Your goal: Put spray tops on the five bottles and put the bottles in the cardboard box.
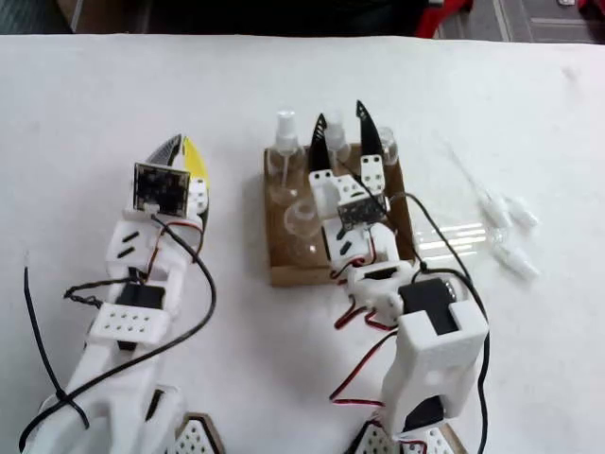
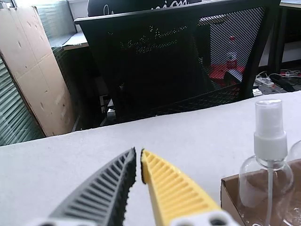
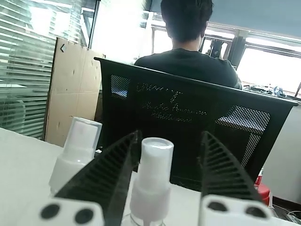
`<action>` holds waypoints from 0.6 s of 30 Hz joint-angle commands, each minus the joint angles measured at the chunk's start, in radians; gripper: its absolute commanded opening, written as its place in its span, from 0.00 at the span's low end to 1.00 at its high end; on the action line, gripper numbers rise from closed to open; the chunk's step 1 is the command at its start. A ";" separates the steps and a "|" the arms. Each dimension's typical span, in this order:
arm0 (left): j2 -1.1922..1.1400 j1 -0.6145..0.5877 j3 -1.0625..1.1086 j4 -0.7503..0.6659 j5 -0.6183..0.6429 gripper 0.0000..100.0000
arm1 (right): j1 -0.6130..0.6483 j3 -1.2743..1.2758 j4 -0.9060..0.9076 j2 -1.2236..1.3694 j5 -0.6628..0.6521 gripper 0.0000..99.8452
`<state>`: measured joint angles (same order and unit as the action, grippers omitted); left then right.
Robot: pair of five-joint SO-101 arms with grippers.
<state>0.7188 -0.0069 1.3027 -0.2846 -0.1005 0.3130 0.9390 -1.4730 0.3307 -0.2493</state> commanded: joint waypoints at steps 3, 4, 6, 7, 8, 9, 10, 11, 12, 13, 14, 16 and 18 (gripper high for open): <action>0.002 -0.005 -0.014 -0.026 -0.009 0.02 | 0.004 -0.021 -0.015 -0.007 0.011 0.16; 0.002 -0.005 -0.014 -0.026 -0.009 0.02 | 0.004 -0.021 -0.015 -0.007 0.011 0.16; 0.002 -0.005 -0.014 -0.026 -0.009 0.02 | 0.004 -0.021 -0.015 -0.007 0.011 0.16; 0.002 -0.005 -0.014 -0.026 -0.009 0.02 | 0.004 -0.021 -0.015 -0.007 0.011 0.16; 0.002 -0.005 -0.014 -0.026 -0.009 0.02 | 0.004 -0.021 -0.015 -0.007 0.011 0.16; 0.002 -0.005 -0.014 -0.026 -0.009 0.02 | 0.004 -0.021 -0.015 -0.007 0.011 0.16; 0.002 -0.005 -0.014 -0.026 -0.009 0.02 | 0.004 -0.021 -0.016 -0.007 0.011 0.16; 0.002 -0.005 -0.014 -0.026 -0.009 0.02 | 0.004 -0.020 -0.021 -0.010 0.011 0.16; 0.002 -0.005 -0.014 -0.026 -0.009 0.02 | 0.005 -0.011 -0.022 -0.019 0.011 0.16; 0.002 -0.005 -0.014 -0.026 -0.009 0.02 | 0.007 0.000 -0.033 -0.030 0.011 0.16; 0.002 -0.005 -0.014 -0.026 -0.009 0.02 | 0.012 0.018 -0.050 -0.051 0.011 0.16; 0.002 -0.005 -0.014 -0.026 -0.009 0.02 | 0.031 0.058 -0.056 -0.105 0.011 0.16; 0.002 -0.004 -0.014 -0.026 -0.009 0.02 | 0.039 0.091 -0.056 -0.166 0.011 0.16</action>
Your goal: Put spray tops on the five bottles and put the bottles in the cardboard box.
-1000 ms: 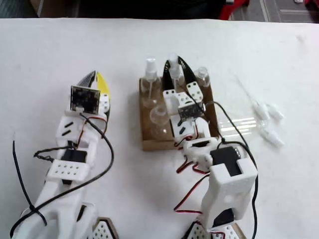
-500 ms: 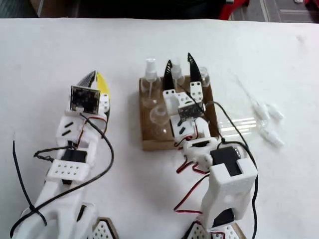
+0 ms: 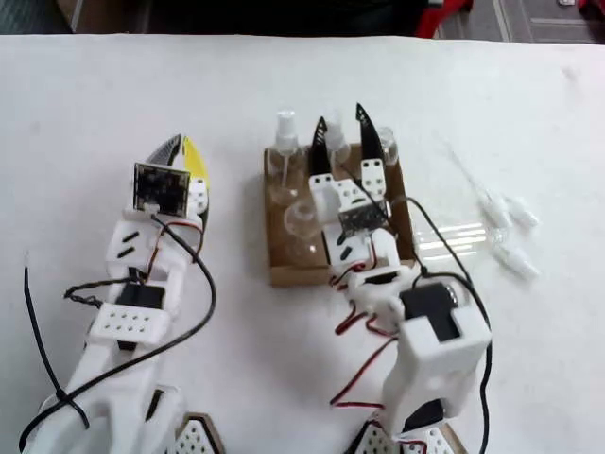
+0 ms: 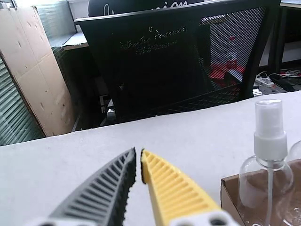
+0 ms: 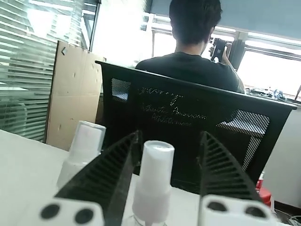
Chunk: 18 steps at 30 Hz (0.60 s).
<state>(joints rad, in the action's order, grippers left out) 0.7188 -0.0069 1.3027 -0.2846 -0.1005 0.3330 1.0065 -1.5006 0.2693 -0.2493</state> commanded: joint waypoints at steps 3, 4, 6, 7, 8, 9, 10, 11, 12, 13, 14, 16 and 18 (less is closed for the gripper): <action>0.002 -0.004 -0.014 -0.026 -0.009 0.02 | 0.013 0.044 0.019 -0.202 0.011 0.16; 0.002 -0.004 -0.014 -0.026 -0.009 0.02 | 0.012 0.048 0.042 -0.234 0.011 0.16; 0.002 -0.004 -0.014 -0.026 -0.009 0.02 | 0.007 0.069 0.079 -0.300 0.012 0.16; 0.002 -0.004 -0.014 -0.026 -0.009 0.02 | 0.007 0.084 0.087 -0.335 0.012 0.16; 0.002 -0.004 -0.014 -0.026 -0.009 0.02 | 0.007 0.098 0.094 -0.374 0.012 0.16; 0.002 -0.004 -0.014 -0.026 -0.009 0.02 | 0.007 0.112 0.097 -0.418 0.012 0.16; 0.002 -0.004 -0.014 -0.026 -0.009 0.02 | 0.004 0.124 0.099 -0.464 0.012 0.16; 0.002 -0.004 -0.014 -0.026 -0.009 0.02 | -0.004 0.140 0.102 -0.509 0.012 0.16; 0.002 -0.004 -0.014 -0.026 -0.009 0.02 | -0.019 0.153 0.116 -0.559 0.012 0.16; 0.002 -0.004 -0.014 -0.026 -0.009 0.02 | -0.035 0.166 0.140 -0.611 0.018 0.16; 0.002 -0.004 -0.014 -0.026 -0.009 0.02 | -0.056 0.173 0.185 -0.664 0.038 0.16; 0.002 -0.004 -0.014 -0.026 -0.009 0.02 | -0.119 0.175 0.323 -0.773 0.095 0.16; 0.002 -0.004 -0.014 -0.026 -0.009 0.02 | -0.205 0.164 0.487 -0.894 0.161 0.16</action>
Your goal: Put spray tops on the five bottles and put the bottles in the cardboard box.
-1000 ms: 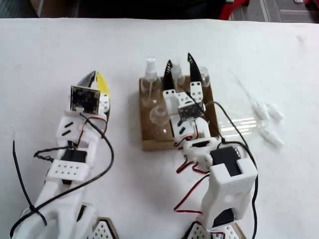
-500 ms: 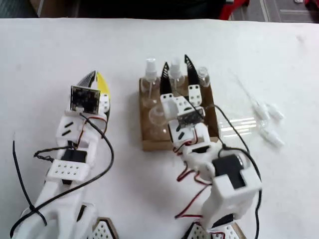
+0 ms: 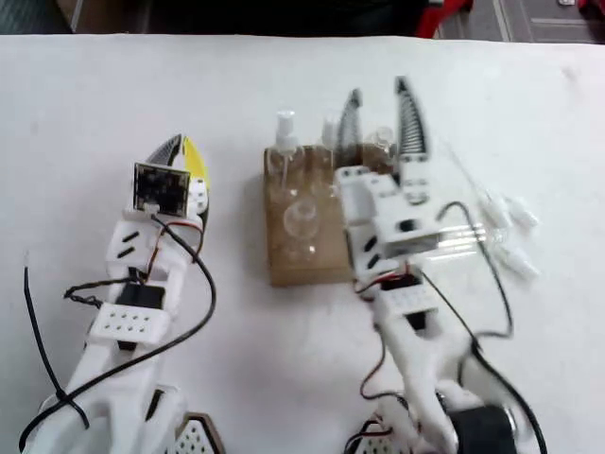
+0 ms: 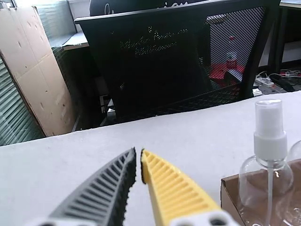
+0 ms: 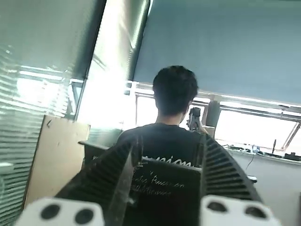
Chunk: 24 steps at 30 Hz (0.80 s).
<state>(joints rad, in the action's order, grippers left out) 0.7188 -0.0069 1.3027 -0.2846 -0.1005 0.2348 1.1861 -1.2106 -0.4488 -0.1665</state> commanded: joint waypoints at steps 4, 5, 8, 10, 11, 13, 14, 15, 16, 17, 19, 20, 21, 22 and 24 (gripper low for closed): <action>0.002 -0.001 -0.012 -0.026 -0.009 0.02 | -0.325 -0.129 0.622 -0.395 0.284 0.16; 0.002 0.008 -0.011 -0.026 -0.009 0.02 | -0.375 -0.180 0.754 -0.437 0.350 0.16; 0.002 0.018 -0.009 -0.025 -0.011 0.02 | -0.510 -0.356 1.135 -0.483 0.526 0.16; 0.002 0.015 -0.009 -0.025 -0.011 0.02 | -0.578 -0.460 1.320 -0.470 0.628 0.16; 0.002 0.013 -0.009 -0.025 -0.011 0.02 | -0.607 -0.500 1.388 -0.458 0.663 0.16; 0.002 0.012 -0.009 -0.025 -0.011 0.02 | -0.656 -0.548 1.457 -0.427 0.718 0.16; 0.002 0.012 -0.009 -0.025 -0.011 0.02 | -0.679 -0.555 1.466 -0.412 0.730 0.16; 0.002 0.012 -0.009 -0.025 -0.011 0.02 | -0.697 -0.555 1.465 -0.397 0.735 0.16; 0.002 0.012 -0.009 -0.025 -0.011 0.02 | -0.711 -0.554 1.465 -0.383 0.735 0.16; 0.002 0.010 -0.009 -0.025 -0.011 0.02 | -0.722 -0.551 1.469 -0.366 0.735 0.16; 0.002 0.012 -0.009 -0.025 -0.011 0.02 | -0.739 -0.542 1.471 -0.328 0.735 0.16; 0.002 0.015 -0.009 -0.025 -0.011 0.02 | -0.750 -0.535 1.468 -0.305 0.735 0.16; 0.002 0.016 -0.009 -0.025 -0.011 0.02 | -0.756 -0.534 1.468 -0.277 0.736 0.16; 0.002 0.016 -0.009 -0.025 -0.011 0.02 | -0.762 -0.534 1.468 -0.248 0.741 0.16; 0.002 0.016 -0.009 -0.025 -0.011 0.02 | -0.771 -0.532 1.472 -0.179 0.743 0.16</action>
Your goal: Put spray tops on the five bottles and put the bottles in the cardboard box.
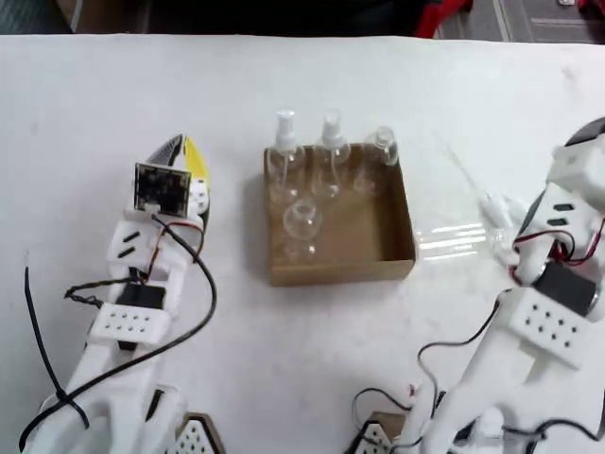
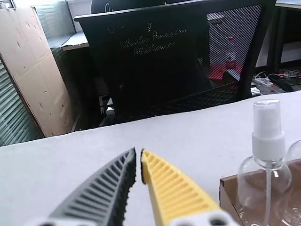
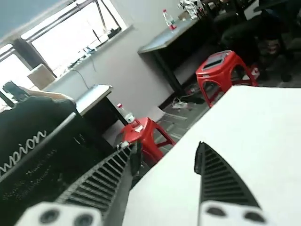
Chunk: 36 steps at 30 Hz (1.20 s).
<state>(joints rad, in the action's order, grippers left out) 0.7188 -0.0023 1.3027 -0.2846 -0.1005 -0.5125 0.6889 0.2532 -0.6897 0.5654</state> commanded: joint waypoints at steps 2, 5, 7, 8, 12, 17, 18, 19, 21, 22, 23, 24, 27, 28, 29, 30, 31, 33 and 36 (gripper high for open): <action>0.002 0.012 -0.009 -0.025 -0.011 0.02 | -0.024 -0.035 0.008 0.145 0.012 0.16; 0.002 0.012 -0.008 -0.025 -0.011 0.02 | -0.019 -0.040 0.004 0.291 0.031 0.16; 0.002 0.012 -0.008 -0.025 -0.011 0.02 | -0.021 -0.041 0.001 0.389 0.086 0.16; 0.002 0.012 -0.008 -0.025 -0.011 0.02 | -0.019 -0.043 0.001 0.432 0.103 0.16; 0.002 0.012 -0.008 -0.025 -0.011 0.02 | -0.019 -0.097 -0.018 0.601 0.143 0.16; 0.002 0.012 -0.009 -0.025 -0.011 0.02 | -0.021 -0.212 -0.013 0.783 0.167 0.16; 0.002 0.012 -0.009 -0.025 -0.011 0.02 | -0.019 -0.235 -0.012 0.812 0.167 0.16; 0.002 0.012 -0.009 -0.025 -0.011 0.02 | -0.019 -0.256 -0.010 0.837 0.169 0.16; 0.002 0.012 -0.009 -0.025 -0.011 0.02 | -0.018 -0.282 0.001 0.869 0.169 0.16; 0.002 0.012 -0.009 -0.025 -0.011 0.02 | -0.018 -0.293 0.022 0.878 0.169 0.16; 0.002 0.012 -0.009 -0.025 -0.011 0.02 | -0.018 -0.301 0.051 0.880 0.169 0.16; 0.002 0.012 -0.009 -0.025 -0.011 0.02 | -0.018 -0.308 0.084 0.880 0.169 0.16; 0.002 0.013 -0.009 -0.025 -0.011 0.02 | -0.015 -0.331 0.186 0.866 0.169 0.16; 0.002 0.013 -0.009 -0.025 -0.011 0.02 | -0.007 -0.338 0.216 0.858 0.169 0.16; 0.002 0.013 -0.009 -0.025 -0.011 0.02 | -0.001 -0.342 0.237 0.852 0.169 0.16; 0.002 0.013 -0.009 -0.025 -0.011 0.02 | 0.001 -0.345 0.255 0.849 0.169 0.16; 0.002 0.013 -0.009 -0.025 -0.011 0.02 | 0.010 -0.350 0.268 0.848 0.169 0.16; 0.002 0.013 -0.009 -0.025 -0.011 0.02 | 0.024 -0.351 0.263 0.852 0.170 0.16; 0.002 0.013 -0.009 -0.025 -0.011 0.02 | 0.038 -0.351 0.219 0.880 0.241 0.16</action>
<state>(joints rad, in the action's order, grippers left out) 0.7188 -0.0023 1.3027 -0.2846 -0.1005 -0.5002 0.3836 0.5048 0.1987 0.7526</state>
